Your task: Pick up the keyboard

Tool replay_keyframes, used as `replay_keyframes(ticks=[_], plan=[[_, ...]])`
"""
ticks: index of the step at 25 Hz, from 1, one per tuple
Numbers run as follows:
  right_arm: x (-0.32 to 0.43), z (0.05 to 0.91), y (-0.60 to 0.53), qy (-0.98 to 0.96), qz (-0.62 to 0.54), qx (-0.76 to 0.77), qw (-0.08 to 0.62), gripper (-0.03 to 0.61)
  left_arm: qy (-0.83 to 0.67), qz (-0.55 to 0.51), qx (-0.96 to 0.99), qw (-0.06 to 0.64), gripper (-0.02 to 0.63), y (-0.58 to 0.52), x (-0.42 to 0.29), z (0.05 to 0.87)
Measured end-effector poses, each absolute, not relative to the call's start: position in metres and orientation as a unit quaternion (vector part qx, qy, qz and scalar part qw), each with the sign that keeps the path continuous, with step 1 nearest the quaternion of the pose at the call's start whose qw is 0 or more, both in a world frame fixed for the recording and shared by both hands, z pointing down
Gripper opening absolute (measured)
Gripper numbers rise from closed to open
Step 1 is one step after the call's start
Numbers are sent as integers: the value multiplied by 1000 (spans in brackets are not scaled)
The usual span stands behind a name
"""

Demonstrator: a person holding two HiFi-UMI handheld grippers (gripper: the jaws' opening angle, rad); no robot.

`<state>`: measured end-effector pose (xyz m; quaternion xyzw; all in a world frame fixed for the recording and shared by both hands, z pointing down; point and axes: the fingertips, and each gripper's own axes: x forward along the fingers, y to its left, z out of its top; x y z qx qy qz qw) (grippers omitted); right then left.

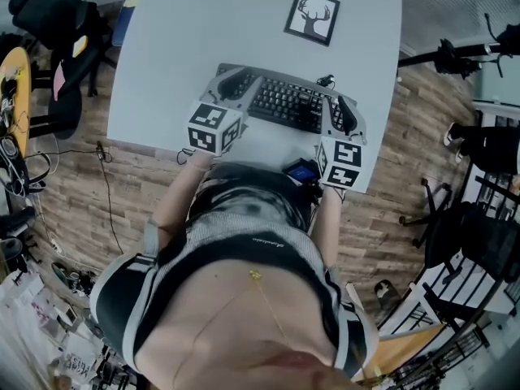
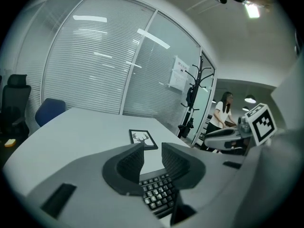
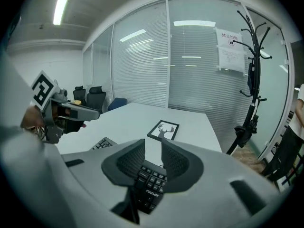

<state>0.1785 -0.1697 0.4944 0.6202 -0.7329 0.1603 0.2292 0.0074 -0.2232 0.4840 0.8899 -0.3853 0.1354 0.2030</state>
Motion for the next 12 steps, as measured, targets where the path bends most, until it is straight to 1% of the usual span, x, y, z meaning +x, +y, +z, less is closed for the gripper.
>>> replay_keyframes(ticks=[3, 8, 12], plan=[[189, 512, -168, -722, 172, 622, 249, 109, -390, 144, 883, 219, 92, -228, -2, 500], [207, 542, -163, -707, 197, 623, 271, 109, -404, 185, 869, 218, 94, -231, -21, 535], [224, 568, -160, -692, 218, 625, 288, 124, -416, 204, 854, 235, 105, -240, -41, 562]])
